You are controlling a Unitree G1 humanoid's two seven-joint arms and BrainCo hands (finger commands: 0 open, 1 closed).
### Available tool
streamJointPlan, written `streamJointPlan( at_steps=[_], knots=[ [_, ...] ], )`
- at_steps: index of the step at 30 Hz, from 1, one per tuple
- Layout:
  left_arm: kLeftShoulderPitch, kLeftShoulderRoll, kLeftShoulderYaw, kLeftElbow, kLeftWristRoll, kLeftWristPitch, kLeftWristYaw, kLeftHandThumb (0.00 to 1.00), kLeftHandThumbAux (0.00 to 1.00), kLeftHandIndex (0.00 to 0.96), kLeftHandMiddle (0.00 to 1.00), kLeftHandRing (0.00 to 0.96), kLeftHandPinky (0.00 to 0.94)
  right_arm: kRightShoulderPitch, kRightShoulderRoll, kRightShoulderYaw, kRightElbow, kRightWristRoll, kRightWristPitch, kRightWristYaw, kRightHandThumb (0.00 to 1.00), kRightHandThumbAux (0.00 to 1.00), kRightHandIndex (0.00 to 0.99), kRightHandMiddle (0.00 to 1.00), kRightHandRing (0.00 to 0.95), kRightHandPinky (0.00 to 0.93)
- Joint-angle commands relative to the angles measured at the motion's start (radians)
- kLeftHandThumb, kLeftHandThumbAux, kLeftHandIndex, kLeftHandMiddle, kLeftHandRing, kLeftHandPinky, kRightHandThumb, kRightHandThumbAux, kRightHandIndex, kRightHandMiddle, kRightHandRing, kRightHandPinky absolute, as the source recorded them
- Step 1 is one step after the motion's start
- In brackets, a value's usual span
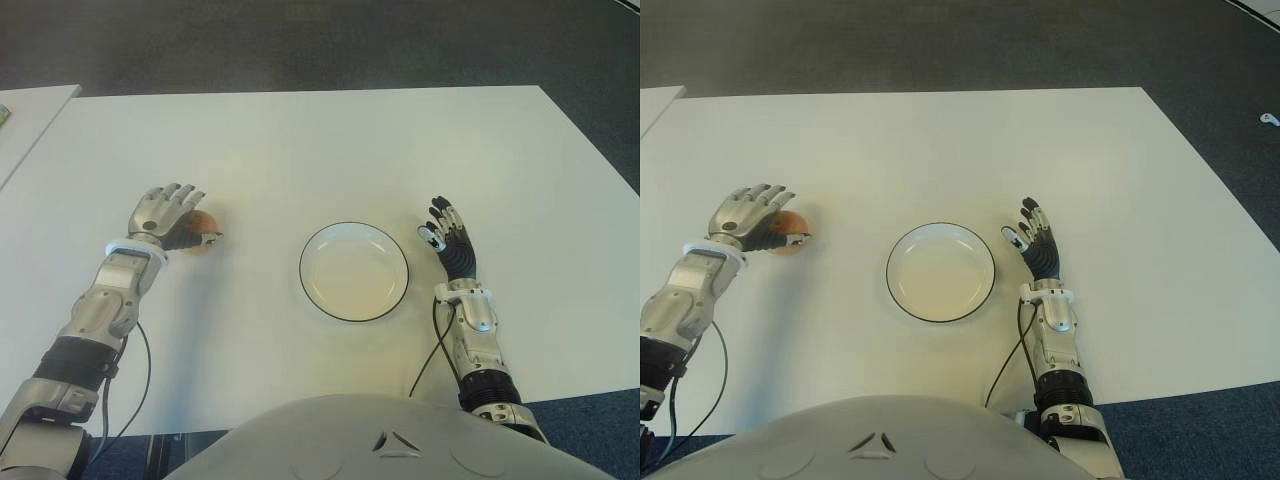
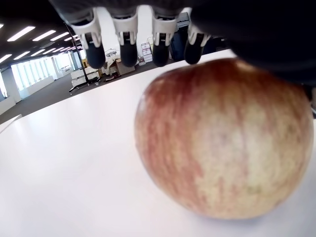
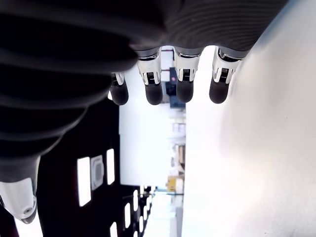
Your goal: Put the apples into the plate.
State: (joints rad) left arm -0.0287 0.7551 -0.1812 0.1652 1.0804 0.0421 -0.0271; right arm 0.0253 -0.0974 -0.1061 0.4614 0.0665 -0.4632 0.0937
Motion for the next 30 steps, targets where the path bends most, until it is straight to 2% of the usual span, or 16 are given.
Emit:
streamJointPlan(
  at_steps=[1,14,30],
  knots=[
    [0.004,-0.010,-0.023,-0.003,0.002,0.023,0.011,0.259,0.199,0.000,0.000,0.000,0.000,0.072,0.010,-0.006,0.100,0.001,0.063,-0.003,0.159,0.562,0.000,0.000,0.000,0.000],
    [0.008,-0.053,-0.057,0.018,-0.015,0.068,0.021,0.259,0.199,0.000,0.000,0.000,0.000,0.068,0.009,-0.013,0.106,0.003,0.057,-0.005,0.164,0.551,0.000,0.000,0.000,0.000],
    [-0.013,-0.062,-0.106,0.098,-0.028,0.084,0.038,0.250,0.209,0.000,0.000,0.000,0.000,0.065,0.007,-0.022,0.112,0.004,0.037,-0.005,0.155,0.564,0.000,0.000,0.000,0.000]
  ],
)
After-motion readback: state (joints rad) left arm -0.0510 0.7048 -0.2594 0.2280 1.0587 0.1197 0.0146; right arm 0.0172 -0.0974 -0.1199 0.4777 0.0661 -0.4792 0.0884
